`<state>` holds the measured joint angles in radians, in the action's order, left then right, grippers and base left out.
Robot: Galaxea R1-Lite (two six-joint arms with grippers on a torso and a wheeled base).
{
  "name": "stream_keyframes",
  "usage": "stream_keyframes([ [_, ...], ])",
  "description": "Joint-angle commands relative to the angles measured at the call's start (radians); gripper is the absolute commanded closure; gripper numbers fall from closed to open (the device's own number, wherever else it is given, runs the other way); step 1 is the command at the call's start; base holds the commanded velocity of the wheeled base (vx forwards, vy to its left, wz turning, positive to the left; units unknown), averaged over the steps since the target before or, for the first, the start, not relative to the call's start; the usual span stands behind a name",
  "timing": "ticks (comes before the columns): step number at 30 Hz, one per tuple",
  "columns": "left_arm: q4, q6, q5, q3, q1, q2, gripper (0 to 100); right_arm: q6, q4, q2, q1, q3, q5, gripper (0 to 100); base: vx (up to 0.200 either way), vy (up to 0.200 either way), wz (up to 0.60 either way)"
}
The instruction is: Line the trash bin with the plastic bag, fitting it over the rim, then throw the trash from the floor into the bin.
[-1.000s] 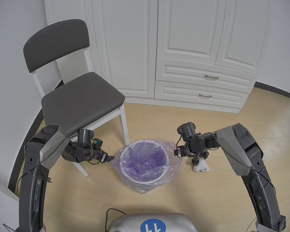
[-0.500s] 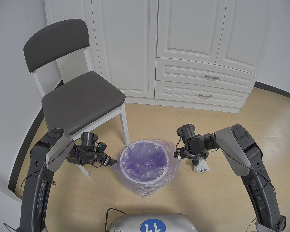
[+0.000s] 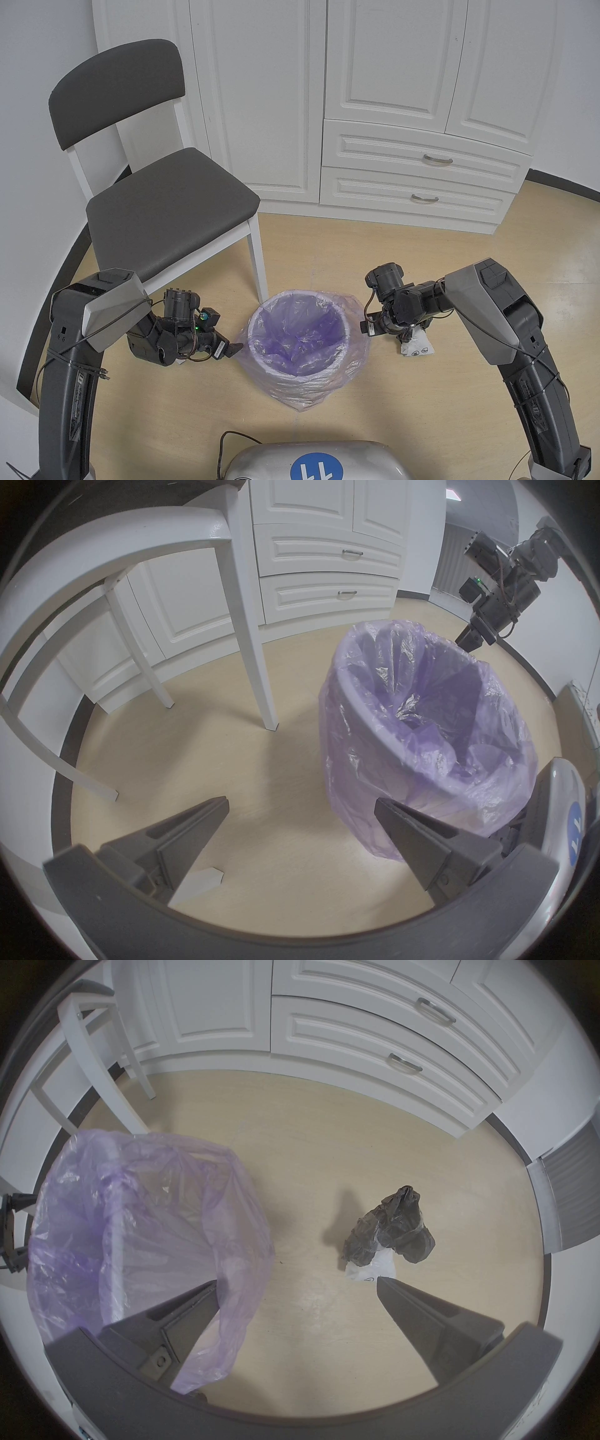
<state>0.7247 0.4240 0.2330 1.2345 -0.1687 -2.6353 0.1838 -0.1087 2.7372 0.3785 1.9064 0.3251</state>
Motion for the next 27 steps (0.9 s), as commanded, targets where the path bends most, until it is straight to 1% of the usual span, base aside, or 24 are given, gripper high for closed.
stream_keyframes([
  [1,-0.013,0.002,-0.004,0.003,-0.006,0.021,0,-0.015,-0.002,0.012,0.0,-0.001,-0.012,0,0.0,0.0,0.0],
  [3,-0.054,0.002,-0.004,0.04,-0.008,0.017,0,-0.046,-0.002,0.03,-0.006,0.017,-0.038,0,0.0,0.0,0.0],
  [5,-0.165,0.012,-0.003,0.114,-0.011,0.012,0,-0.07,-0.009,0.058,-0.013,0.062,-0.074,0,0.0,0.0,0.0],
  [6,-0.191,0.013,-0.003,0.132,-0.011,0.009,0,-0.072,-0.012,0.061,-0.015,0.069,-0.081,0,0.0,0.0,0.0],
  [7,-0.283,0.018,-0.003,0.2,-0.012,0.0,0,-0.073,-0.031,0.071,-0.018,0.094,-0.107,0,0.0,0.0,0.0],
  [8,-0.317,0.021,-0.001,0.227,-0.012,-0.005,0,-0.073,-0.04,0.073,-0.018,0.094,-0.118,0,0.0,0.0,0.0],
  [10,-0.422,0.061,-0.004,0.349,-0.014,-0.051,0,-0.076,-0.08,0.087,-0.018,0.094,-0.152,0,0.0,0.0,0.0],
  [13,-0.452,0.153,-0.006,0.431,-0.006,-0.114,0,-0.081,-0.091,0.09,-0.018,0.094,-0.17,0,0.0,0.0,0.0],
  [14,-0.453,0.162,-0.006,0.438,-0.006,-0.121,0,-0.084,-0.091,0.09,-0.018,0.094,-0.173,0,0.0,0.0,0.0],
  [15,-0.465,0.191,-0.006,0.45,-0.005,-0.138,0,-0.093,-0.089,0.091,-0.018,0.094,-0.176,0,0.0,0.0,0.0],
  [17,-0.481,0.193,-0.003,0.454,-0.005,-0.138,0,-0.096,-0.088,0.091,-0.018,0.094,-0.176,0,0.0,0.0,0.0],
  [21,-0.551,0.199,0.003,0.507,-0.006,-0.152,0,-0.098,-0.085,0.094,-0.018,0.094,-0.176,0,0.0,0.0,0.0],
  [24,-0.576,0.2,0.0,0.546,-0.008,-0.175,0,-0.098,-0.08,0.096,-0.018,0.094,-0.176,0,0.0,0.0,0.0],
  [27,-0.631,0.199,-0.004,0.698,-0.012,-0.272,0,-0.098,-0.046,0.105,-0.03,0.094,-0.175,0,0.0,0.0,0.0],
])
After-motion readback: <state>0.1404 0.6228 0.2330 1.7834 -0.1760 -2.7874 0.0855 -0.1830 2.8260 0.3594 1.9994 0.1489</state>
